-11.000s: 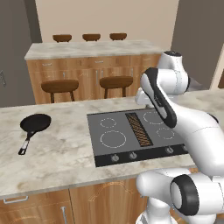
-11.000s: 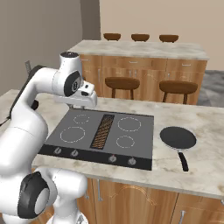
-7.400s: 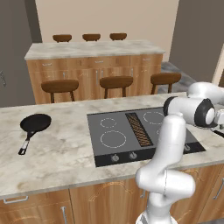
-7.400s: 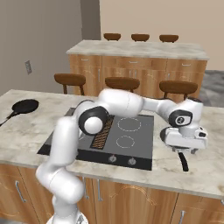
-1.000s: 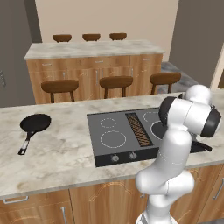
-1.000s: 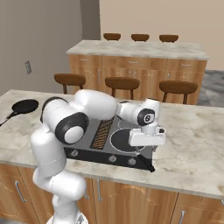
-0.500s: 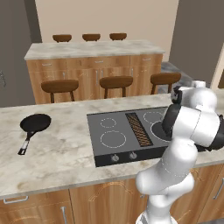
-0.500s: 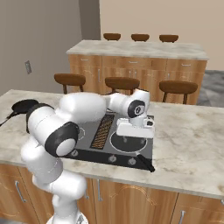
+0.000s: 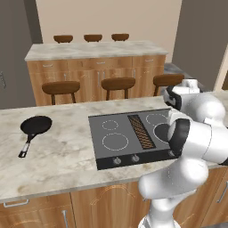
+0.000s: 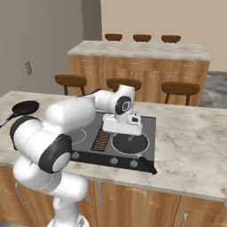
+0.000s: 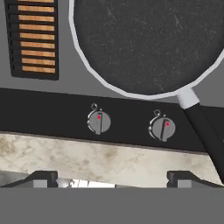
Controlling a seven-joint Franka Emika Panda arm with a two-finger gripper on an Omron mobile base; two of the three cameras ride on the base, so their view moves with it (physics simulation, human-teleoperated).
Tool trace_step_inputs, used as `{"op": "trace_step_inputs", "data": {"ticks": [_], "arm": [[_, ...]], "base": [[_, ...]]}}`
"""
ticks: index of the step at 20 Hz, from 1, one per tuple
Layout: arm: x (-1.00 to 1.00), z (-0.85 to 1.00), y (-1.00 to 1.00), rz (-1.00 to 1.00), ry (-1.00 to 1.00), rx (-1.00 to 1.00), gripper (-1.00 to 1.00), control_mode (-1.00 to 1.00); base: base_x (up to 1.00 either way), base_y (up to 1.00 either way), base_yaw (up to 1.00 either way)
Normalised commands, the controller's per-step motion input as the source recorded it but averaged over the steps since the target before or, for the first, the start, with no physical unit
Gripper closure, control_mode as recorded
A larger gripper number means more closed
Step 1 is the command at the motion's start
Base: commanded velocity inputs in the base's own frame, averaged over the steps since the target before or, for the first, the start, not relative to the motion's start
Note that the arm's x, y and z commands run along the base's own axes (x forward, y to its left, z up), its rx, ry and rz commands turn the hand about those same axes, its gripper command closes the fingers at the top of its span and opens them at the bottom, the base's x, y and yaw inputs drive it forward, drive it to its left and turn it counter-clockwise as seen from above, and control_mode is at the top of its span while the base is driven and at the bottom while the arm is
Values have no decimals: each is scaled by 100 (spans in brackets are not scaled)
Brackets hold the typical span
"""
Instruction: Place both pans onto different burners. Then place the lemon and the shrimp on different pans.
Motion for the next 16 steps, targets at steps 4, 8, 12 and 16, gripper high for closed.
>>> {"op": "trace_step_inputs", "data": {"ticks": [4,8,12,16], "arm": [[0,3,57,-15,0,0,-100,-100],[0,0,46,-14,0,-5,-100,-100],[-4,1,14,-8,0,-3,-100,-100],[-2,13,8,-11,0,-1,-100,-100]], "base": [[0,0,0],[0,0,0],[0,0,0],[0,0,0]]}}
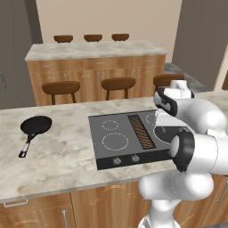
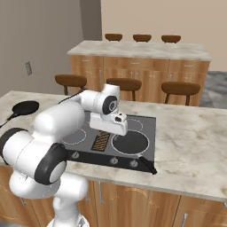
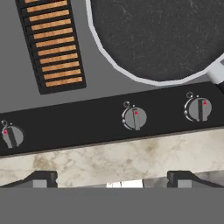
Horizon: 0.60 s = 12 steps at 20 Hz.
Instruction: Place both pans onto different burners. Then place the lemon and the shrimp on different pans.
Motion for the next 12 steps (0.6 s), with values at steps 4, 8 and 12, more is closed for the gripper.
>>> {"op": "trace_step_inputs", "data": {"ticks": [4,8,12], "arm": [[-3,15,1,-9,0,0,-100,-100],[-16,8,1,-7,0,0,-100,-100],[-6,1,2,-2,0,0,-100,-100]], "base": [[0,0,0],[0,0,0],[0,0,0]]}}
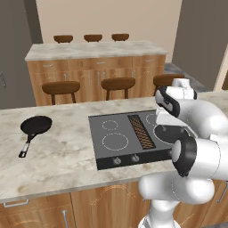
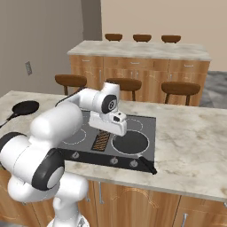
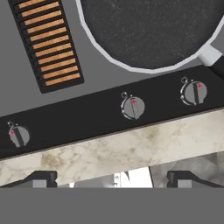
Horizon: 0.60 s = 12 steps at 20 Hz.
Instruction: Place both pans onto different burners. Then place the lemon and the shrimp on different pans.
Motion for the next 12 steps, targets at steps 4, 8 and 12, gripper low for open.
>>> {"op": "trace_step_inputs", "data": {"ticks": [4,8,12], "arm": [[0,0,0,0,0,0,-100,-100],[0,0,0,0,0,0,-100,-100],[0,0,0,0,0,0,-100,100]], "base": [[0,0,0],[0,0,0],[-5,0,0]]}}
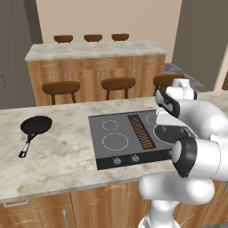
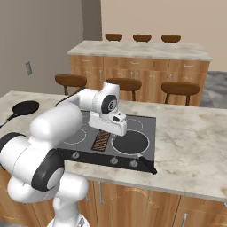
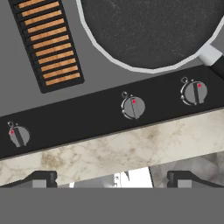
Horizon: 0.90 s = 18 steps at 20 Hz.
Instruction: Place both pans onto different burners. Then place the lemon and the shrimp on different pans.
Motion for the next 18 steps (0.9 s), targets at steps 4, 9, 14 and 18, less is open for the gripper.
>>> {"op": "trace_step_inputs", "data": {"ticks": [4,9,14,18], "arm": [[0,0,0,0,0,0,-100,100],[0,0,0,0,0,0,-100,100],[0,0,0,0,0,0,-100,100],[0,0,0,0,0,0,-100,100]], "base": [[-7,72,-1],[-2,100,-3],[1,100,0],[8,76,0]]}}
